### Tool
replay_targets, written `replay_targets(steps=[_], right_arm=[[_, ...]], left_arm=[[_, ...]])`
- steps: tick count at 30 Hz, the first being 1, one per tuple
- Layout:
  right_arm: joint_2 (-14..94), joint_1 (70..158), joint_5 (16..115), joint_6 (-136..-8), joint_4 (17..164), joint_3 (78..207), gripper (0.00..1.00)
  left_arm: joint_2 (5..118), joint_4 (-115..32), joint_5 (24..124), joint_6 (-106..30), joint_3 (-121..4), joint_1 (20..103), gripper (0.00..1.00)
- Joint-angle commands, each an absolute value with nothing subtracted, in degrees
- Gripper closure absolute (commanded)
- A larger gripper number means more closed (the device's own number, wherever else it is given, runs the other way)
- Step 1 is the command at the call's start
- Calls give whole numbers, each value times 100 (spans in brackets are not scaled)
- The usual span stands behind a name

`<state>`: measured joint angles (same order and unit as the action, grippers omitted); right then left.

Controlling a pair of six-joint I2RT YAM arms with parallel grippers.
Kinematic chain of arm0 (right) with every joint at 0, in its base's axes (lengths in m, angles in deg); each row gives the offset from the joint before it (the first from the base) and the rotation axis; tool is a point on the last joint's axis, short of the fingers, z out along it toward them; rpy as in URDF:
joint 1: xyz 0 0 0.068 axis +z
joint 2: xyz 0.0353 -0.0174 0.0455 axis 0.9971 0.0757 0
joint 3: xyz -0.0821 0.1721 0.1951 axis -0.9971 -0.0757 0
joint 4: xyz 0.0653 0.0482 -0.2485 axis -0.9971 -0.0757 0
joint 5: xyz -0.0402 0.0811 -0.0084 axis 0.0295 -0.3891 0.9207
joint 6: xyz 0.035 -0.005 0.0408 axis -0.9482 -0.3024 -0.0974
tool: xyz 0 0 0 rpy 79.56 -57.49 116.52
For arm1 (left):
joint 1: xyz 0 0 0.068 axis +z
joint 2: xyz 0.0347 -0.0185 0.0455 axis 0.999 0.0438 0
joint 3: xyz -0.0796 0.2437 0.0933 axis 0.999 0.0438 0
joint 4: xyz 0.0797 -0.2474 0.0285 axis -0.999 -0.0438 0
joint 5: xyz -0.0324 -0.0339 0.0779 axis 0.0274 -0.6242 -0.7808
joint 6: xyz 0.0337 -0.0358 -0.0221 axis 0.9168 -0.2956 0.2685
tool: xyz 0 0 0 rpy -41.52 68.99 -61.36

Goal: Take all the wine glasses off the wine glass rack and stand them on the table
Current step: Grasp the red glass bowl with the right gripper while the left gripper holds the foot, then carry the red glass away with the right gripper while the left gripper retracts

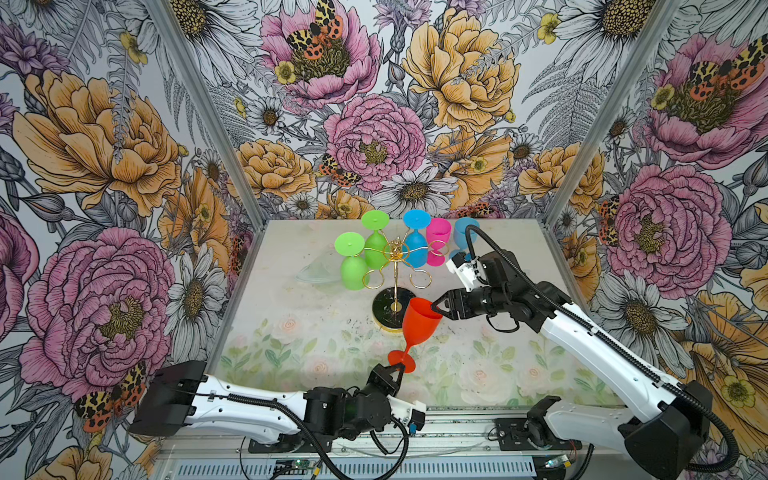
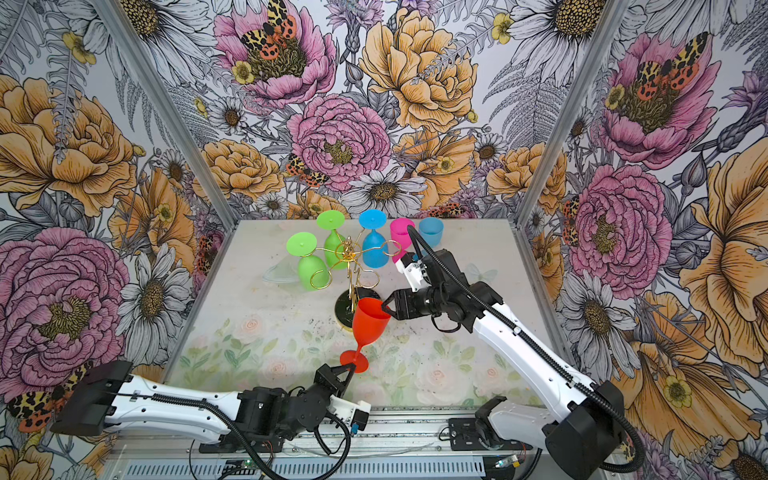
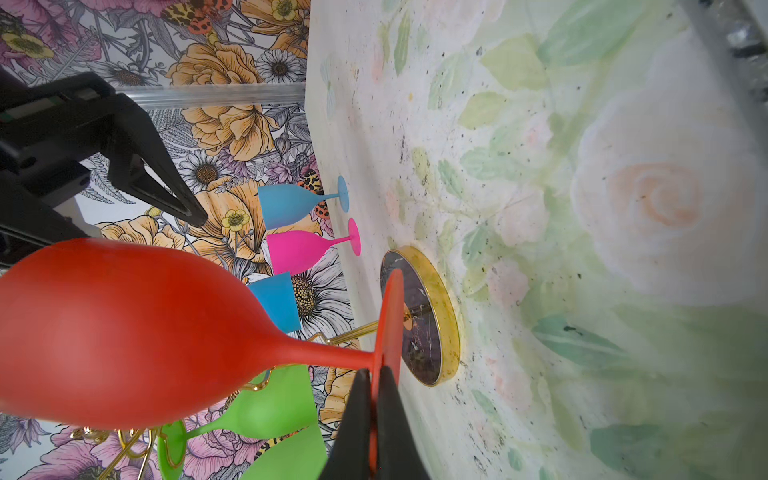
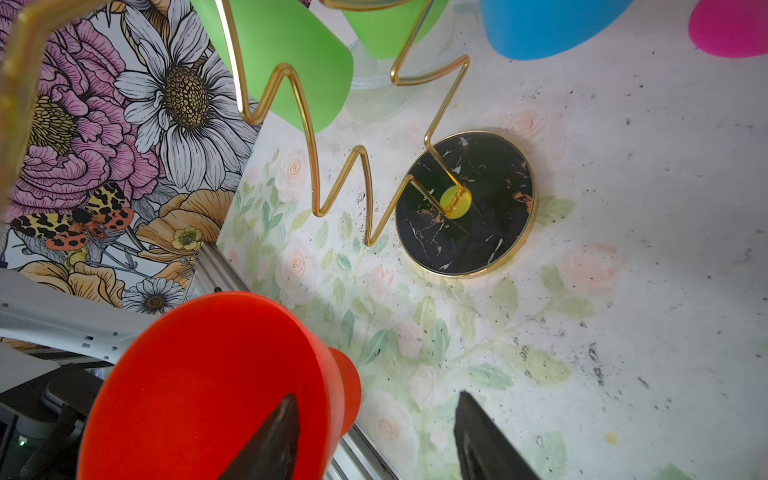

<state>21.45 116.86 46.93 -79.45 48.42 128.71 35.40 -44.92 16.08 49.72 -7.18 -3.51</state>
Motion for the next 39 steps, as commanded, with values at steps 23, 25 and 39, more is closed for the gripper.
replay_targets(steps=[23, 25, 39], right_arm=[[2375, 11792, 4450, -7963, 4867, 12959, 100], [2389, 11792, 4461, -7962, 4867, 12975, 100], [2053, 11223, 5586, -7758, 4778, 12921, 100]], left_arm=[[3739, -3306, 938, 5762, -389, -348, 90], [3659, -3306, 1001, 5664, -373, -363, 84], [2496, -4459, 1199, 3552, -897, -385, 38]])
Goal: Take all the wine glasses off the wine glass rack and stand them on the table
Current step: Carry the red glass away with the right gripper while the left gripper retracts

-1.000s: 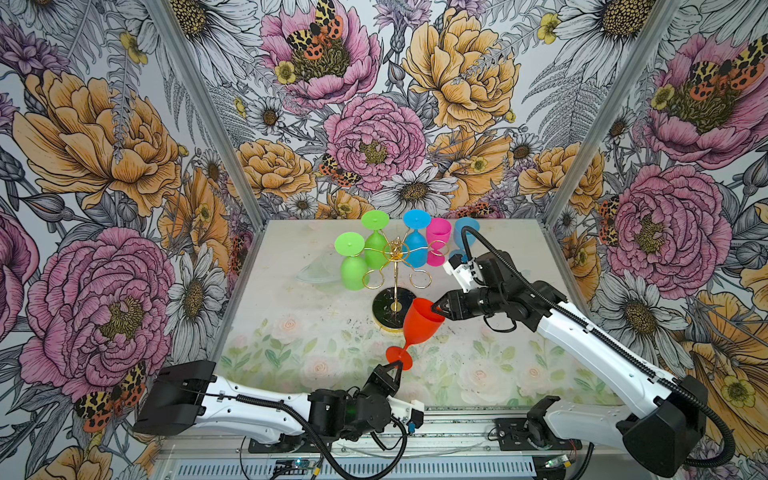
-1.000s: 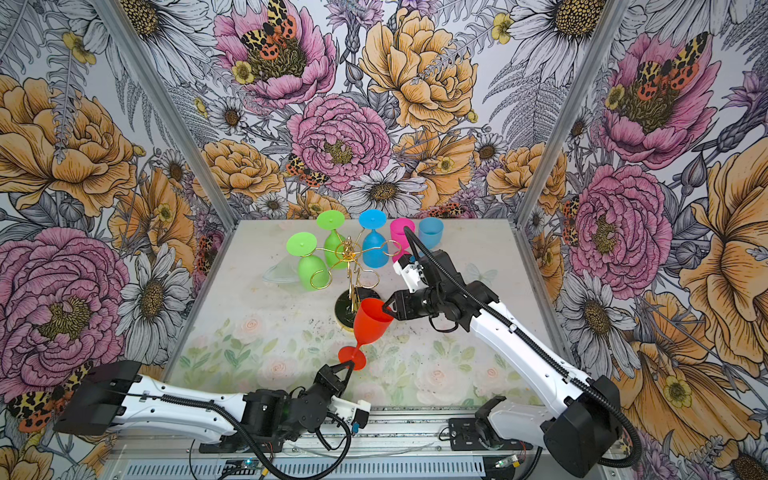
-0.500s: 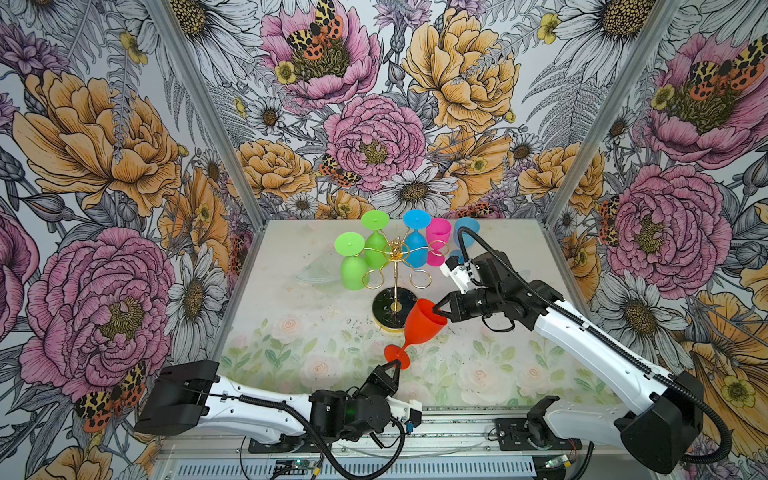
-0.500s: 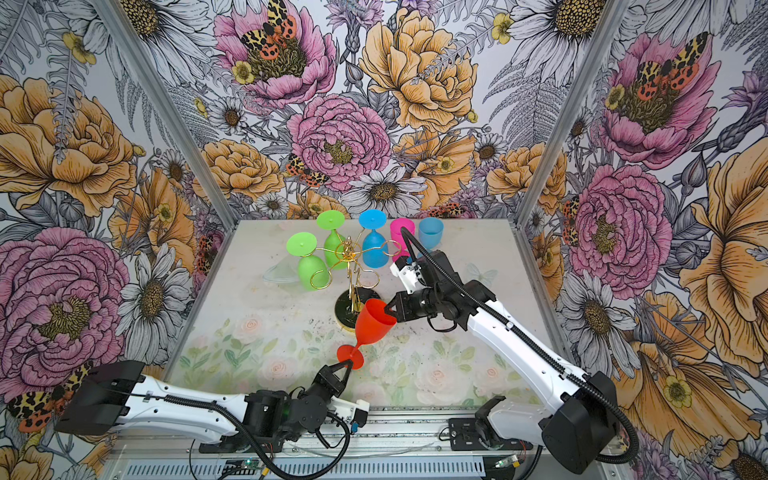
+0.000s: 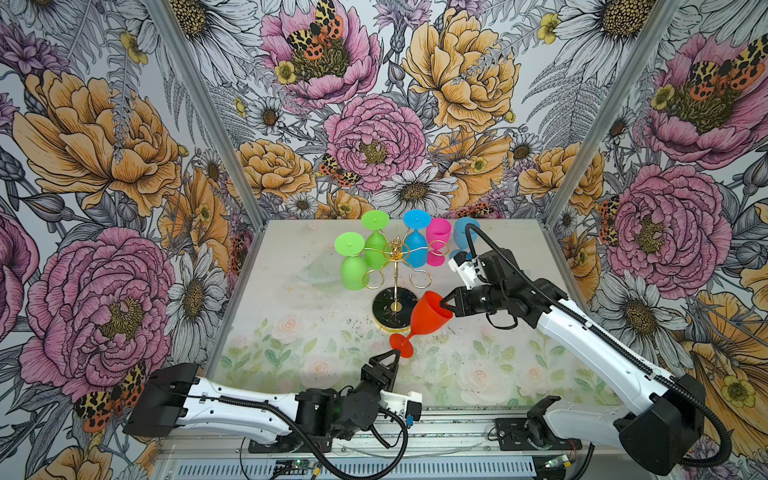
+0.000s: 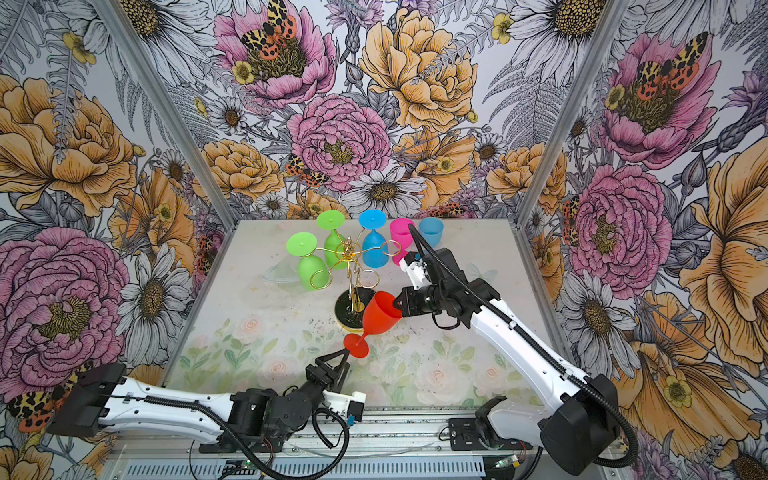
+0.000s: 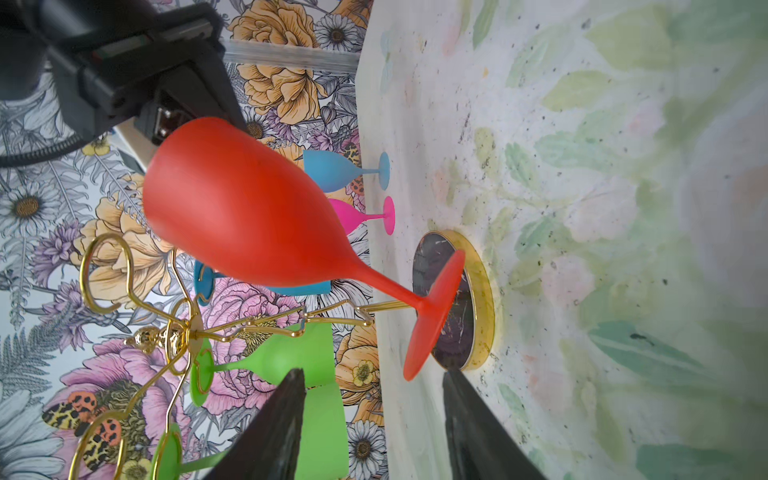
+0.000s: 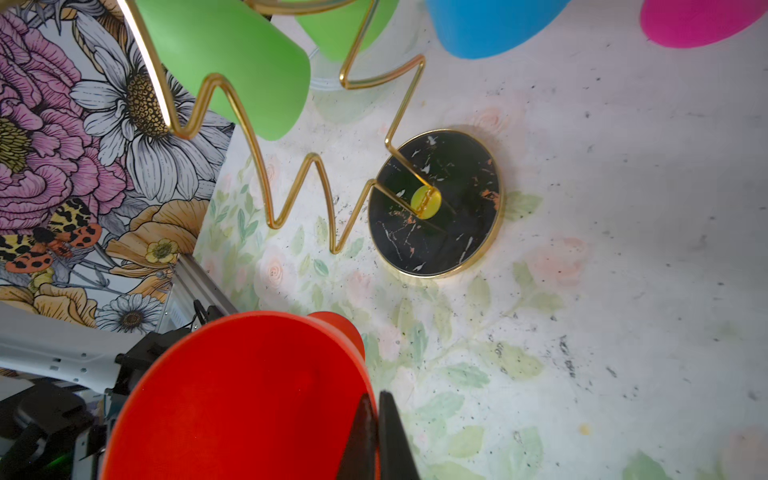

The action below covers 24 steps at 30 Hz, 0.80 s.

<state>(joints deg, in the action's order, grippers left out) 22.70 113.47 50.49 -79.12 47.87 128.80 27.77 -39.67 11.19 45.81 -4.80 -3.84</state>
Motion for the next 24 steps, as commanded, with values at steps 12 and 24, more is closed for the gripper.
replay_targets(steps=[12, 24], right_arm=[[2542, 11028, 7533, -7351, 4538, 13423, 100], [3857, 10969, 8642, -6996, 4529, 14584, 100]], left_arm=[[1582, -7724, 1519, -813, -3192, 575, 29], [624, -8015, 3866, -2300, -3325, 3561, 27]])
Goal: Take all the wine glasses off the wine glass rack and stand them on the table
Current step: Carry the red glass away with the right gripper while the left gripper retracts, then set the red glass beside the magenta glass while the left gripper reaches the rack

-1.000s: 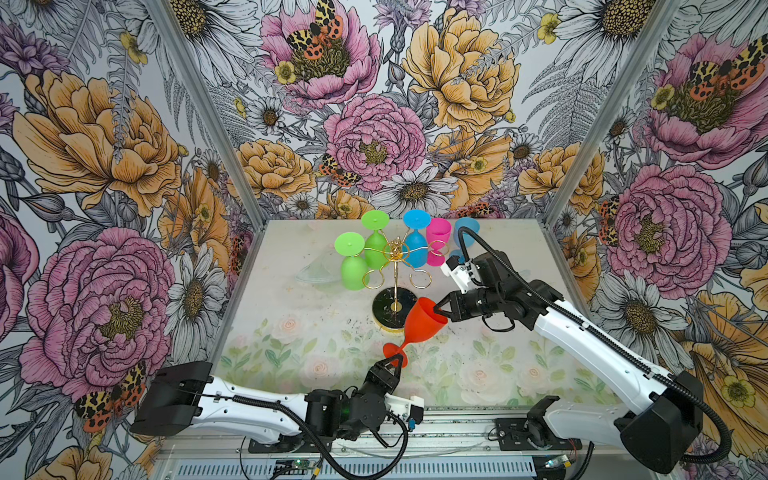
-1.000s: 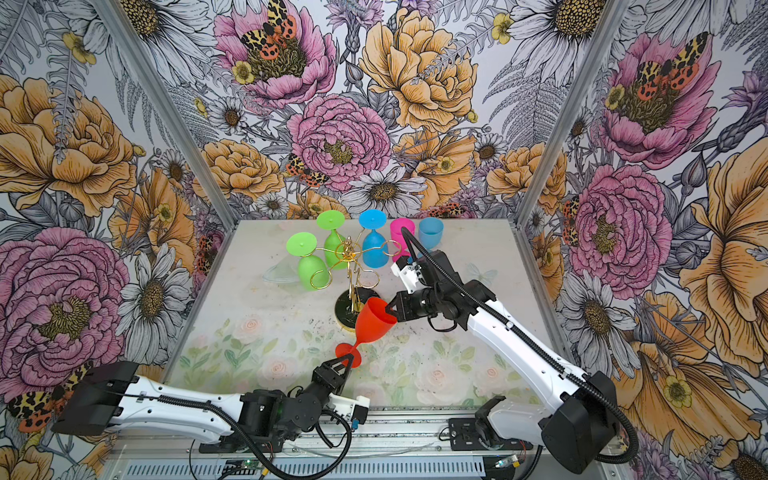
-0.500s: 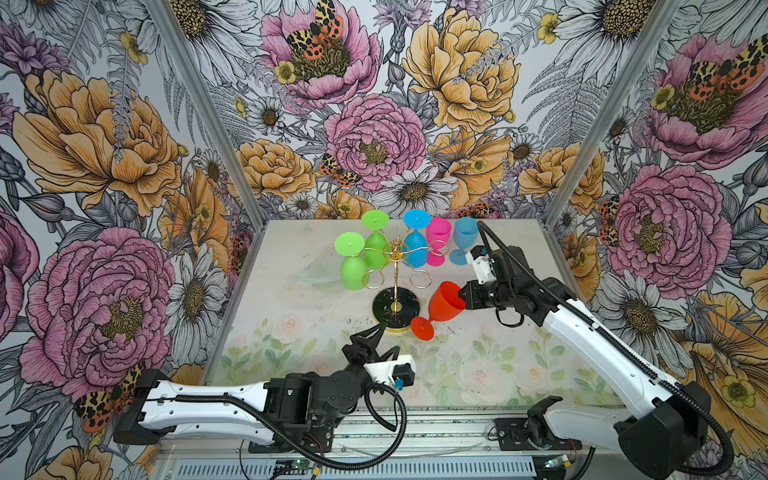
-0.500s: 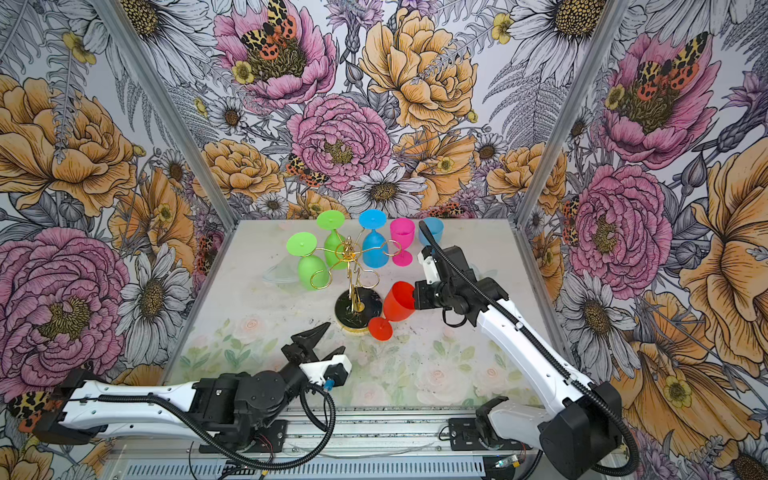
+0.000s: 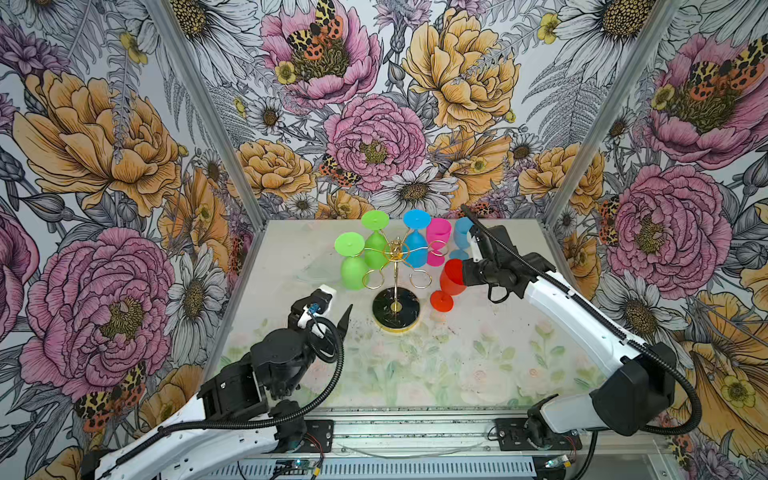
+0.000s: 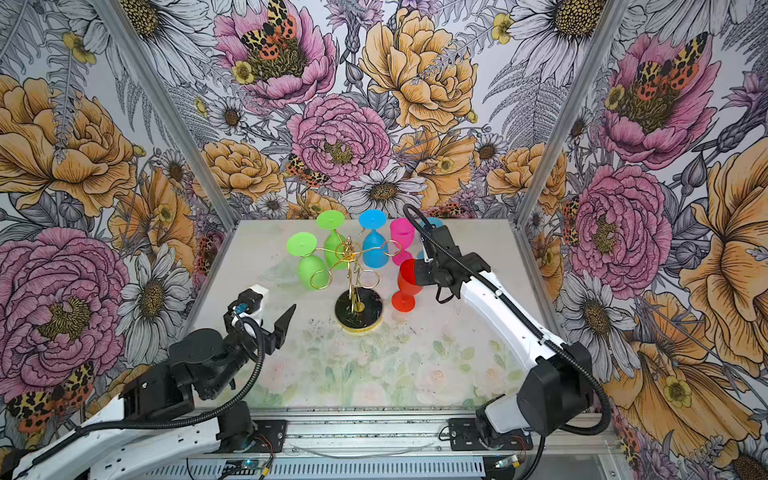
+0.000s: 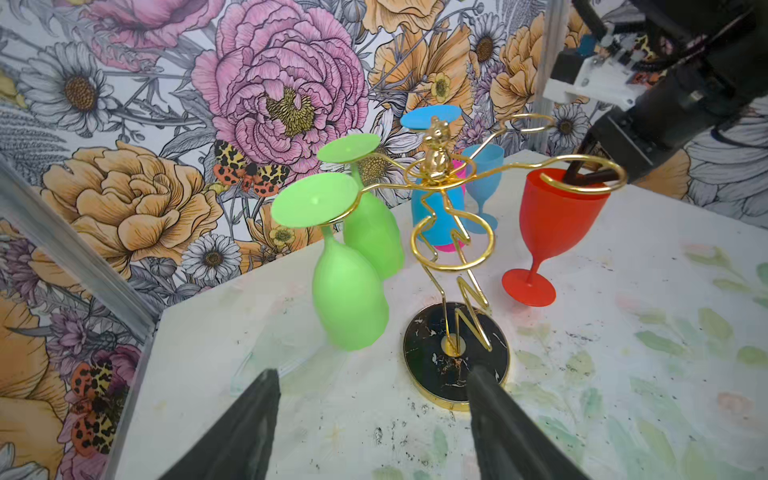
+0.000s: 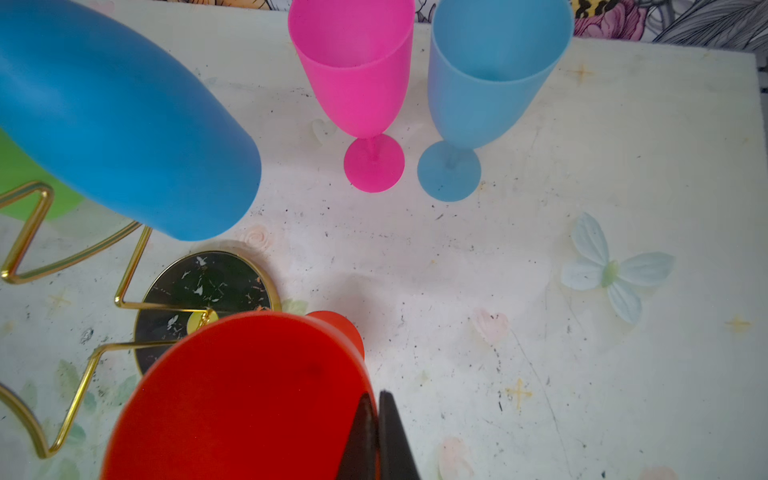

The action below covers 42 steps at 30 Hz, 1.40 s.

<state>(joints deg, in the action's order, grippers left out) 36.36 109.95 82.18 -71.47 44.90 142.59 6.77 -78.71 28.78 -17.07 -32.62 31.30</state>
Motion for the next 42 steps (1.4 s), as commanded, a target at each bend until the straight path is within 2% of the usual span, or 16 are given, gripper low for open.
replay_targets(steps=[1, 10, 19, 26, 42], right_arm=[[3977, 10964, 8673, -6978, 4533, 14699, 100], [4929, 10908, 8795, -6794, 4542, 15581, 100], [5571, 10825, 8780, -6705, 4542, 16103, 100], [5927, 10790, 8690, -6652, 4549, 16389, 100], [6238, 10792, 8471, -6643, 4542, 16471, 100]], left_arm=[[652, -8013, 4073, -2402, -3340, 3815, 27], [1232, -7958, 5484, -3170, -3486, 5766, 27], [1331, -7604, 6831, -3630, -3330, 7288, 27], [1428, -7581, 7149, -3703, -3317, 7709, 27], [1422, -7579, 7209, -3679, -3291, 7745, 28]])
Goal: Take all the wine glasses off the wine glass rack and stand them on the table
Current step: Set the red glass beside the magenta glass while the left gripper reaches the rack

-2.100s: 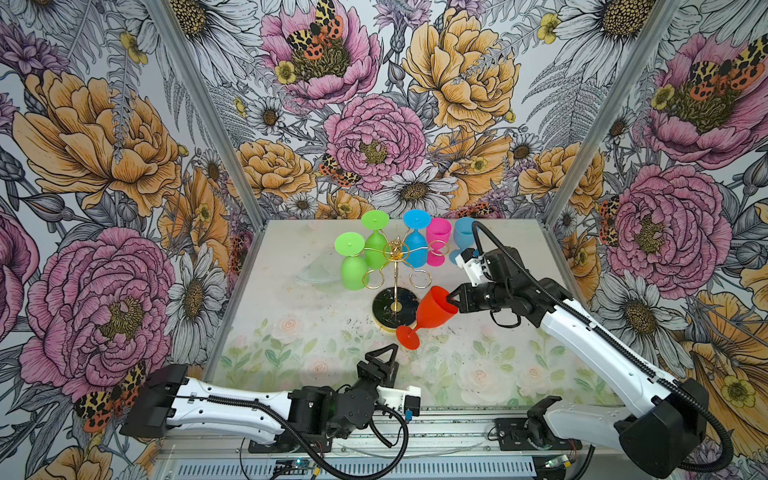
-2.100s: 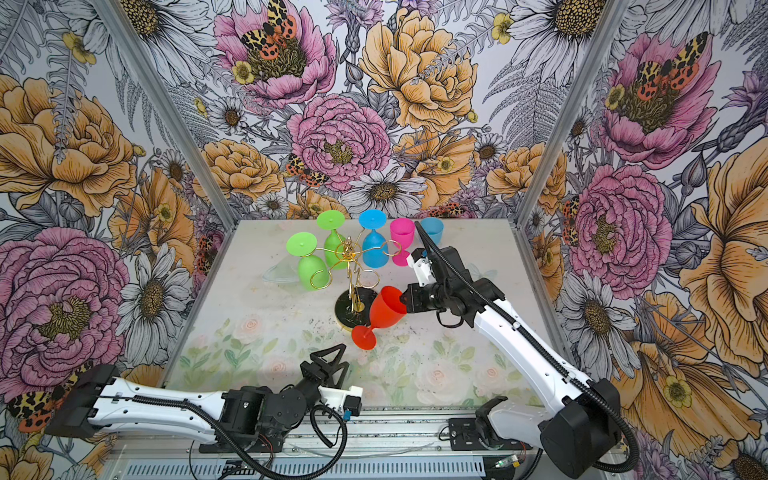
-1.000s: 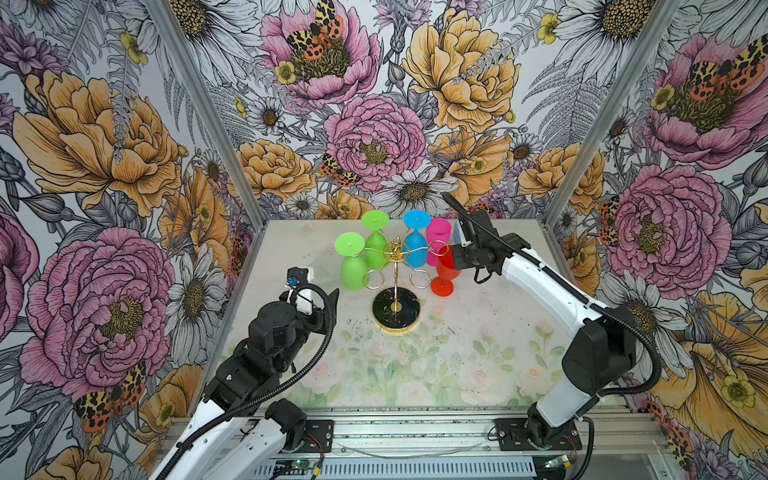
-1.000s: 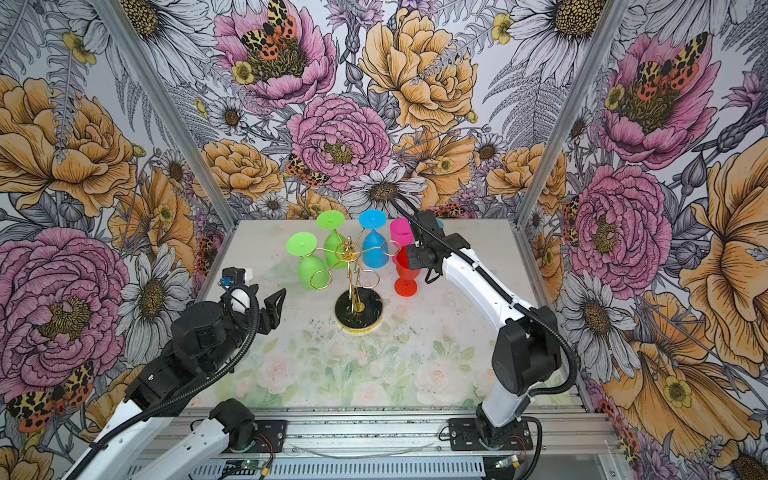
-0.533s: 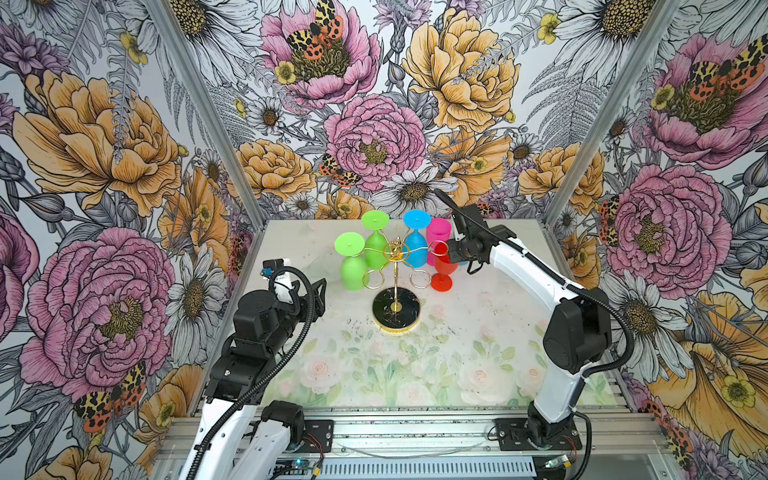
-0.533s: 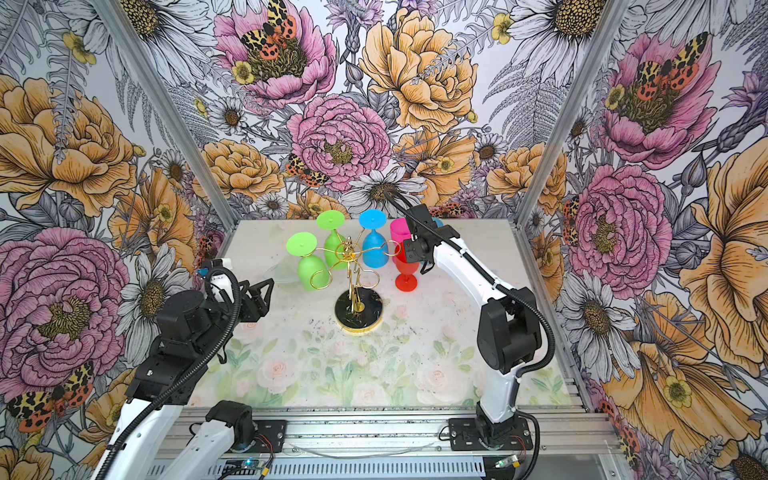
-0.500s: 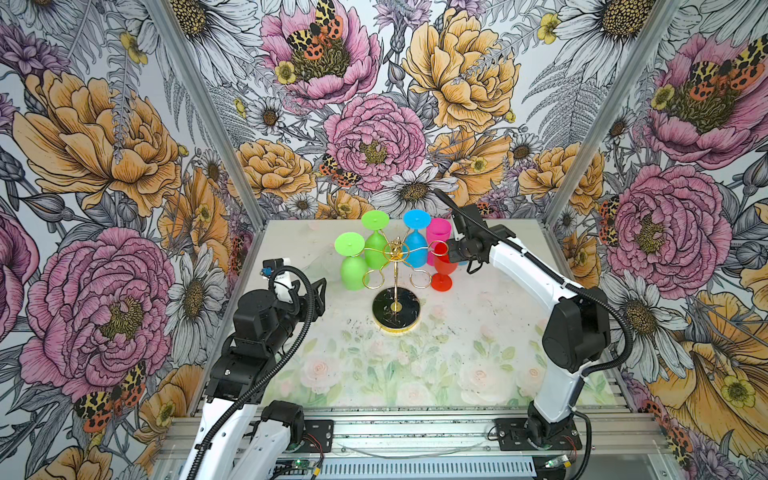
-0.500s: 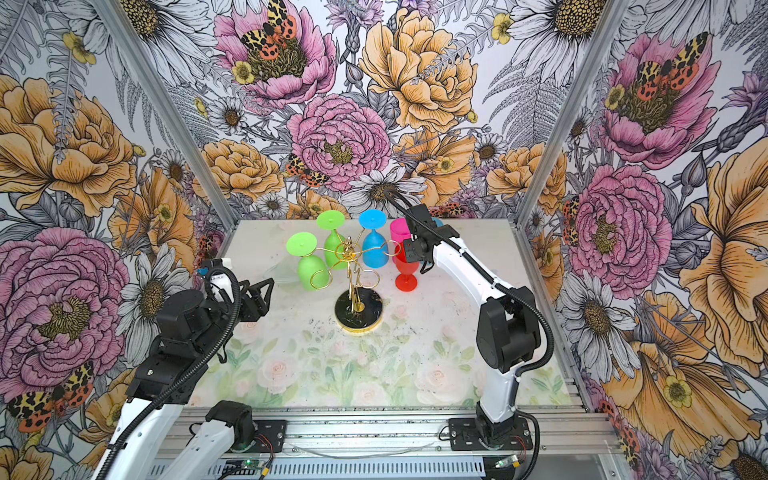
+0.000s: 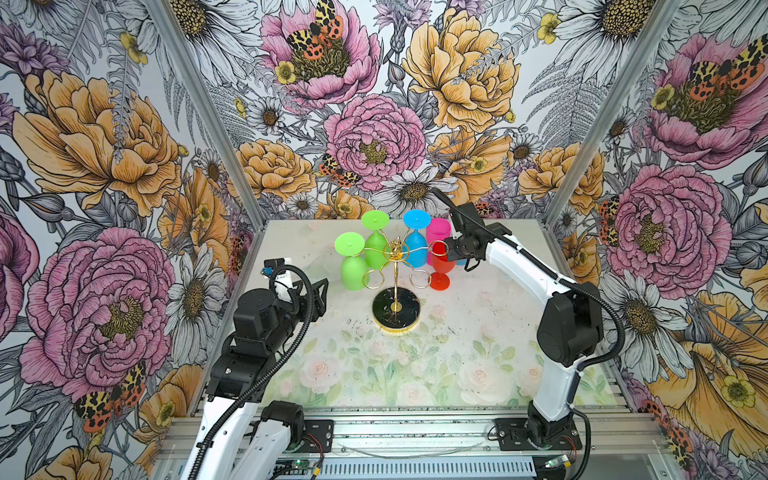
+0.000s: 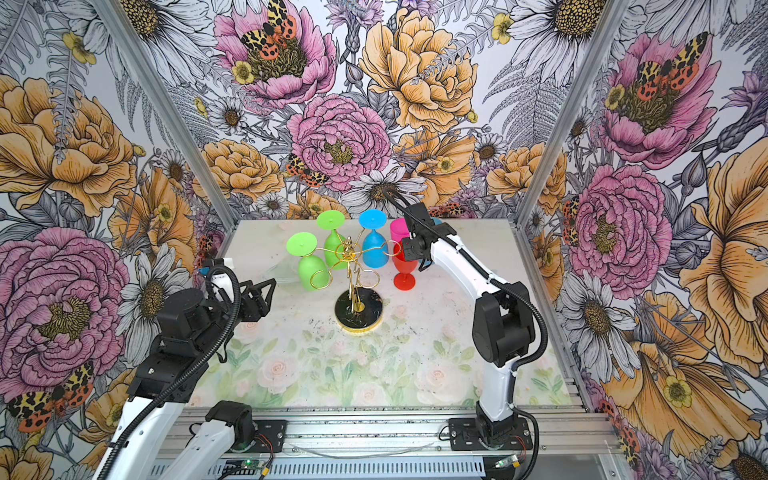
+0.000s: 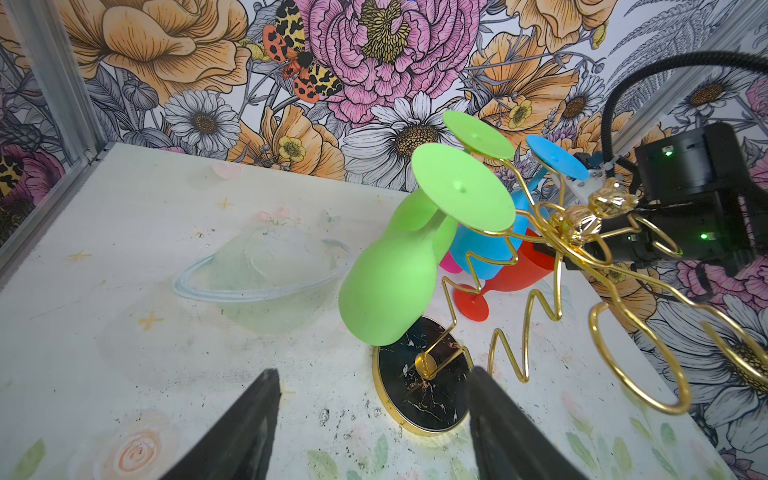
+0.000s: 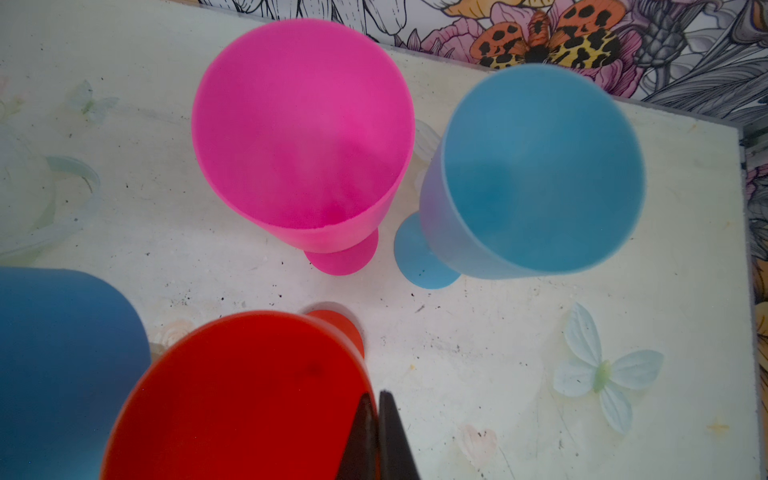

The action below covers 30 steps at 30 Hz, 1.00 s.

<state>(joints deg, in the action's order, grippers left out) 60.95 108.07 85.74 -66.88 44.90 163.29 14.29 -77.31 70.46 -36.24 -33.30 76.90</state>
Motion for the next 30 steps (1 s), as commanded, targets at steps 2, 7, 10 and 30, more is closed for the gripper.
replay_targets(steps=[2, 7, 10, 30], right_arm=[[6257, 10790, 8460, -6637, 4551, 16463, 99], [6284, 10792, 8391, -6661, 4551, 16470, 94], [6283, 10796, 8363, -6656, 4551, 16474, 91], [5763, 10761, 8349, -6556, 4542, 16504, 55]], left_arm=[[1420, -7577, 7230, -3688, -3291, 7755, 28], [1421, -7575, 7277, -3684, -3276, 7755, 29], [1450, -7576, 7312, -3692, -3282, 7752, 29], [1857, -7737, 7572, -3754, -3666, 7758, 27]])
